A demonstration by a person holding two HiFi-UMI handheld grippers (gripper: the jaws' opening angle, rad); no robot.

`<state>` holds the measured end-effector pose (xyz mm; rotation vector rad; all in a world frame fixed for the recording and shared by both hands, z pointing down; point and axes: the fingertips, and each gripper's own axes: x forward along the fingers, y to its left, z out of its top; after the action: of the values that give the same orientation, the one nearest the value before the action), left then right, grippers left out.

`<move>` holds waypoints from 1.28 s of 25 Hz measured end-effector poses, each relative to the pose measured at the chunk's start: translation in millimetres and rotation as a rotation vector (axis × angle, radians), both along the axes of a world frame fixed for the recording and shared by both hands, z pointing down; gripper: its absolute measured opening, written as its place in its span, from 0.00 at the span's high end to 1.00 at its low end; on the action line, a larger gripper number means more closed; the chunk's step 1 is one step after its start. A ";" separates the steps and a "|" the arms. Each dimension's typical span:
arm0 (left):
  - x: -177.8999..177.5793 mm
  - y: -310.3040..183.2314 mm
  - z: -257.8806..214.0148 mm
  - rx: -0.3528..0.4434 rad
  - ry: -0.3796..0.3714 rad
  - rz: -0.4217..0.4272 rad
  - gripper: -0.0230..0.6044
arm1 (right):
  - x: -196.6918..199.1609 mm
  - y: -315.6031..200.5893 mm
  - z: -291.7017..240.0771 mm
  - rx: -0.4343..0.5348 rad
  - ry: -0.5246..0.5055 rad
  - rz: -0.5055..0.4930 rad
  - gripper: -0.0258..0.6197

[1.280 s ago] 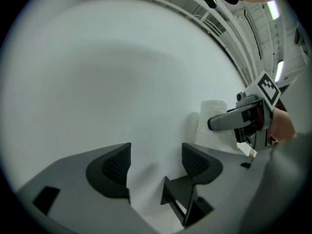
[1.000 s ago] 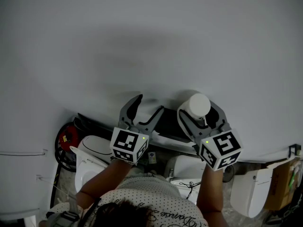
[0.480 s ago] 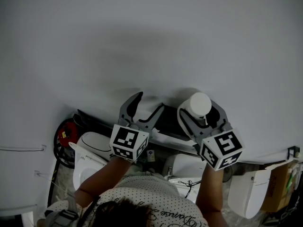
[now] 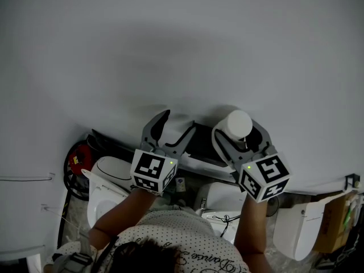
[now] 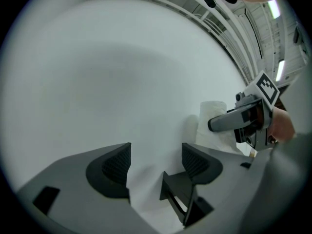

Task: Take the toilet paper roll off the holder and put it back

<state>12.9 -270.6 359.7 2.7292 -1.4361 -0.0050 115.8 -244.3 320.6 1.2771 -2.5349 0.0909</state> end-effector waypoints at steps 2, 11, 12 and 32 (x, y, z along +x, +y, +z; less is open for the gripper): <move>0.2 0.5 -0.2 0.000 -0.001 0.001 0.47 | 0.0 0.3 3.9 -0.010 0.001 0.002 0.49; 5.2 -0.7 -0.4 -0.006 0.003 0.007 0.47 | 1.9 -5.4 22.7 -0.070 -0.014 0.008 0.49; 5.1 -0.8 -0.9 -0.005 0.002 0.006 0.47 | 1.2 -5.7 23.7 -0.073 -0.014 0.007 0.49; 11.2 3.5 4.5 -0.022 -0.013 0.029 0.47 | 1.9 4.1 58.2 -0.148 0.028 0.013 0.49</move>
<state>24.2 -267.2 364.2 2.7367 -1.3914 0.0292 117.8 -240.2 378.8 1.2294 -2.4457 0.2559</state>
